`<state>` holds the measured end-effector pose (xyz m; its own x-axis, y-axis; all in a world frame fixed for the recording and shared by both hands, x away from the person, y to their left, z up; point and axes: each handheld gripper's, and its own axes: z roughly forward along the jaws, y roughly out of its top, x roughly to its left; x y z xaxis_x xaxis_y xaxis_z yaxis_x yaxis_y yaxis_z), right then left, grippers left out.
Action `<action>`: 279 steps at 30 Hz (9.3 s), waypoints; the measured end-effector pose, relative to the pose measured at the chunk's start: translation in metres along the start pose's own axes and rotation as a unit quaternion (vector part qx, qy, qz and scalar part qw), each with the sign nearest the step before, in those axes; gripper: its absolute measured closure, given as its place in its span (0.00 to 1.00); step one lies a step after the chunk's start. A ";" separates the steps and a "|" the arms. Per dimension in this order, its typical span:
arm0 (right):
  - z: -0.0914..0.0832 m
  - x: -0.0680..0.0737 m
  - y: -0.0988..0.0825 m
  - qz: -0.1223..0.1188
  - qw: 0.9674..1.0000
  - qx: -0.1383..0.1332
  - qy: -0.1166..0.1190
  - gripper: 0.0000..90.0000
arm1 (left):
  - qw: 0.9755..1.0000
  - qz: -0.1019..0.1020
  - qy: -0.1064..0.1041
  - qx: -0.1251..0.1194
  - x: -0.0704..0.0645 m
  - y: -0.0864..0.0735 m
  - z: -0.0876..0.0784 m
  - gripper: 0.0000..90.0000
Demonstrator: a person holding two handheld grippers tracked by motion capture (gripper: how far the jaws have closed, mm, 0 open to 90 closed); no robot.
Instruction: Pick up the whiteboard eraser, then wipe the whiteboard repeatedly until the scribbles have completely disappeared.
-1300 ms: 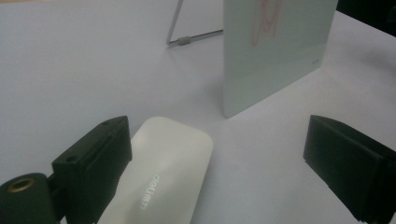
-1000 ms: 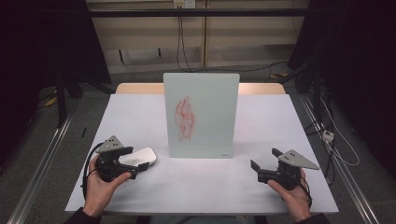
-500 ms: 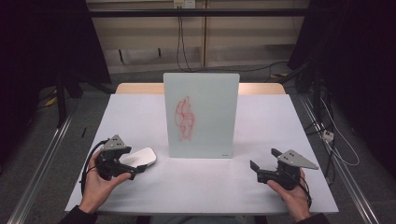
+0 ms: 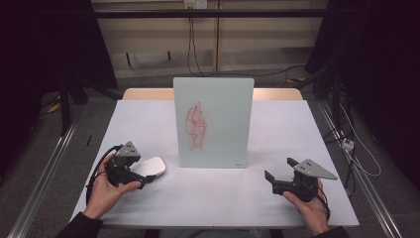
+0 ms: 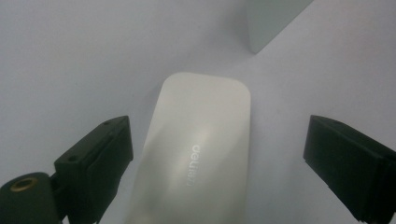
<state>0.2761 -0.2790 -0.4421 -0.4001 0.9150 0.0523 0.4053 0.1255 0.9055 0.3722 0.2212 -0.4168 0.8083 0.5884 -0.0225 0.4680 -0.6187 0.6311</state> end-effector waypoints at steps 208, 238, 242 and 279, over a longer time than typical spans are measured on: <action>0.005 0.002 0.003 0.008 1.000 -0.001 0.030 0.08 | 0.945 0.092 0.103 -0.298 -0.057 0.124 -0.020 0.34; 0.006 0.003 0.003 0.002 1.000 -0.001 0.031 0.08 | 0.941 0.133 0.146 -0.277 -0.054 0.141 0.009 0.35; 0.005 0.003 0.003 0.003 0.999 -0.001 0.032 0.08 | 0.941 0.136 0.144 -0.273 -0.056 0.139 0.012 0.35; 0.005 0.003 0.003 0.001 0.999 0.000 0.035 0.08 | 0.938 0.154 0.160 -0.265 -0.060 0.150 0.011 0.35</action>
<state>0.2804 -0.2734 -0.4413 -0.4557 0.8862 0.0835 0.4065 0.1237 0.9052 0.3980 0.0877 -0.3293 0.6870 0.6031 0.4054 -0.0826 -0.4895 0.8681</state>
